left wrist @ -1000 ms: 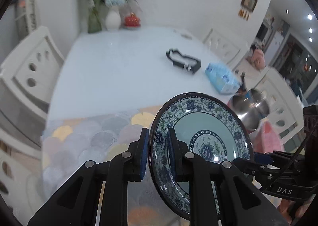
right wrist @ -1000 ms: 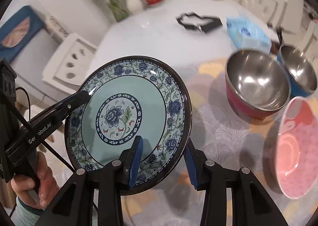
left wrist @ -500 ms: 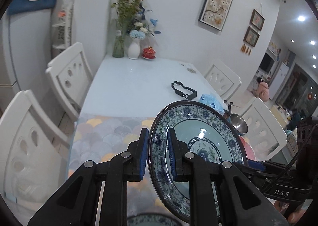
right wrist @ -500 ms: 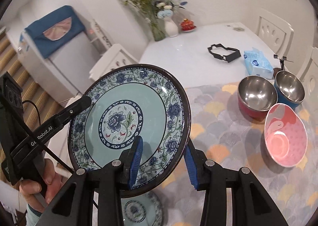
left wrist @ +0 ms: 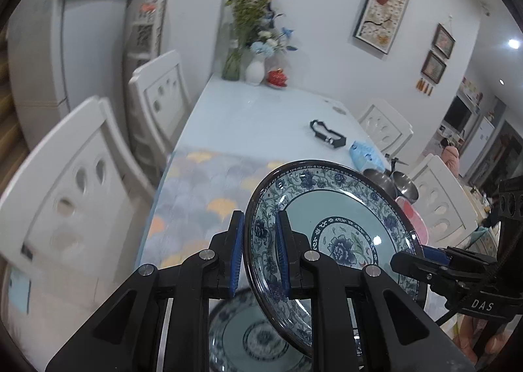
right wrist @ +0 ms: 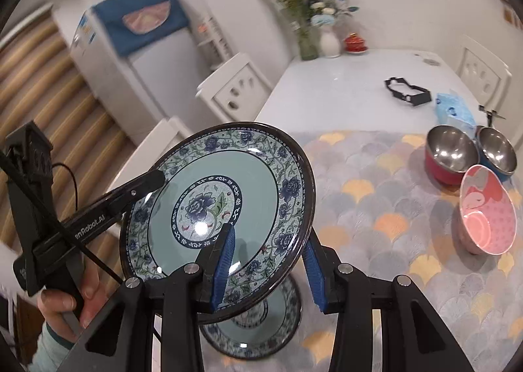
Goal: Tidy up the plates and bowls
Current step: 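Lower the last plate onto the plate stack with both grippers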
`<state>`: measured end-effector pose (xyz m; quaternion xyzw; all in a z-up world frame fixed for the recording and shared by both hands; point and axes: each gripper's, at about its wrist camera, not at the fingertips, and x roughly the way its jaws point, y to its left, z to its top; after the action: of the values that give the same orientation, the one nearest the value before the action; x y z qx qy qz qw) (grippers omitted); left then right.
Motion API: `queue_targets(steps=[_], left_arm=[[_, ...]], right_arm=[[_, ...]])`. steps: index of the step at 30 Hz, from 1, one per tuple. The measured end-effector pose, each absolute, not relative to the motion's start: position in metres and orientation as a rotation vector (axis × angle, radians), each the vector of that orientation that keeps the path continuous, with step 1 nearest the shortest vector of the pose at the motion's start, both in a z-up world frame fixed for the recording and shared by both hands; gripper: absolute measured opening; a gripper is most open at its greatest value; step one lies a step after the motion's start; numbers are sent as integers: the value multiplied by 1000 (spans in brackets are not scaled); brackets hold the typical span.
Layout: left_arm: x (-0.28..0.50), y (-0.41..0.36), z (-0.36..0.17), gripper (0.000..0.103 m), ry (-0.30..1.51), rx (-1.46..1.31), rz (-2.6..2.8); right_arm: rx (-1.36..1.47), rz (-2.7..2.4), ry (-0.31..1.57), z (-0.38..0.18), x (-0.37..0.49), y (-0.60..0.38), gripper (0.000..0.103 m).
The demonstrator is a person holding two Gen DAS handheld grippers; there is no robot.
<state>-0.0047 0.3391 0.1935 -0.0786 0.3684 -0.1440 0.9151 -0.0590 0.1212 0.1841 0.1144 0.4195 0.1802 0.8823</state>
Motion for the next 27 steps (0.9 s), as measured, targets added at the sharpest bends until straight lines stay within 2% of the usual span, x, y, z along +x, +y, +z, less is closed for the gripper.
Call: queue_targets(steps=[17, 27], left_arm=[[-51, 362, 100, 15, 956, -184, -180], [-59, 361, 68, 15, 1047, -179, -178]], right_arm=[[134, 512, 1137, 92, -86, 154, 41], [128, 515, 1251, 62, -90, 159, 42]])
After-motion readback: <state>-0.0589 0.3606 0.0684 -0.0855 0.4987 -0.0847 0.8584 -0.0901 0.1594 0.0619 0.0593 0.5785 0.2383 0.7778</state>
